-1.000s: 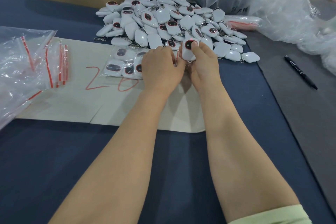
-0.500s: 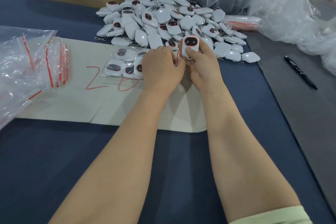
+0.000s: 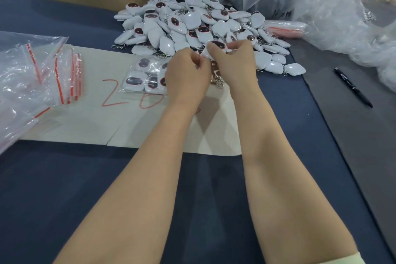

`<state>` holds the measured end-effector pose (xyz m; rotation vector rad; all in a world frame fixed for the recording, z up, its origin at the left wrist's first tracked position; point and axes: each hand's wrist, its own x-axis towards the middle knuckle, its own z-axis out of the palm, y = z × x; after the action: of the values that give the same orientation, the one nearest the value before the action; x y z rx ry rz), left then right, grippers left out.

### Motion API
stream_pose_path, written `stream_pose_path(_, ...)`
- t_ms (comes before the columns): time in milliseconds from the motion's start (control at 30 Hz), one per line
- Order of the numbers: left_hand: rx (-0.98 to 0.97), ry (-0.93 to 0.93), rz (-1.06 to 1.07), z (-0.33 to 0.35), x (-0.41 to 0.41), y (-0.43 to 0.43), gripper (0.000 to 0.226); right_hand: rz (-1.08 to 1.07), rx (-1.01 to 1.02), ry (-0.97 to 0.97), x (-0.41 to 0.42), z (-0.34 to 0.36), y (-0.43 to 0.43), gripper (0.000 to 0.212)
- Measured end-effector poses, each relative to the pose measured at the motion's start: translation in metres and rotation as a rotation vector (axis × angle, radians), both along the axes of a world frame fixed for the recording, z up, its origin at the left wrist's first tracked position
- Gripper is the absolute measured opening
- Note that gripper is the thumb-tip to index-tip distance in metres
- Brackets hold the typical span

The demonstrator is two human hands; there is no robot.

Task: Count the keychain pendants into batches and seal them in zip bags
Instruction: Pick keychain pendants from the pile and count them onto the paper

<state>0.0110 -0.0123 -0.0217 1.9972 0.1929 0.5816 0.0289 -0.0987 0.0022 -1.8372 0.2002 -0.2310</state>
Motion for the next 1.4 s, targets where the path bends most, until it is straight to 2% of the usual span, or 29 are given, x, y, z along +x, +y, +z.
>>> stream_pose_path(100,-0.115,-0.048,0.036,0.003,-0.002,0.001,0.013,-0.016,-0.136,0.055,0.001,0.000,-0.005,0.045)
stream_pose_path(167,-0.132,-0.069,0.044,0.005,-0.003,0.000,0.011,0.059,-0.159,0.101,-0.003,0.001,-0.005,0.034)
stream_pose_path(233,-0.119,-0.109,0.019,0.006,-0.005,-0.001,0.009,0.179,-0.084,0.096,-0.006,0.003,-0.004,0.012)
stream_pose_path(333,-0.056,-0.194,-0.006,0.009,-0.008,-0.002,0.008,0.357,-0.028,0.048,-0.011,0.005,-0.001,0.028)
stream_pose_path(433,0.003,-0.257,-0.012,0.009,-0.010,-0.002,0.008,0.429,0.071,0.030,-0.013,0.004,-0.002,0.034)
stream_pose_path(500,0.024,-0.271,-0.012,0.007,-0.010,-0.002,0.010,0.373,0.107,0.032,-0.012,0.002,-0.001,0.026)
stream_pose_path(567,0.056,-0.251,-0.011,0.004,-0.008,-0.002,0.012,0.174,0.036,0.003,-0.006,-0.001,-0.003,0.016)
stream_pose_path(633,0.153,-0.159,-0.040,-0.001,-0.005,0.000,0.017,-0.094,-0.128,-0.051,-0.001,-0.007,-0.011,0.018)
stream_pose_path(700,0.325,-0.047,-0.074,-0.006,-0.002,-0.001,0.020,-0.249,-0.365,-0.022,0.002,-0.018,-0.023,0.031)
stream_pose_path(800,0.420,0.001,-0.086,-0.007,-0.002,-0.002,0.019,-0.238,-0.609,0.172,0.002,-0.031,-0.032,0.042)
stream_pose_path(1067,0.423,0.011,-0.091,-0.005,-0.003,-0.002,0.020,-0.223,-0.757,0.291,0.009,-0.039,-0.028,0.052)
stream_pose_path(1267,0.420,0.017,-0.088,-0.005,-0.003,-0.003,0.019,-0.271,-0.743,0.231,0.009,-0.039,-0.029,0.057)
stream_pose_path(1400,0.416,0.018,-0.088,-0.007,-0.002,-0.004,0.019,-0.318,-0.600,0.114,0.008,-0.034,-0.032,0.046)
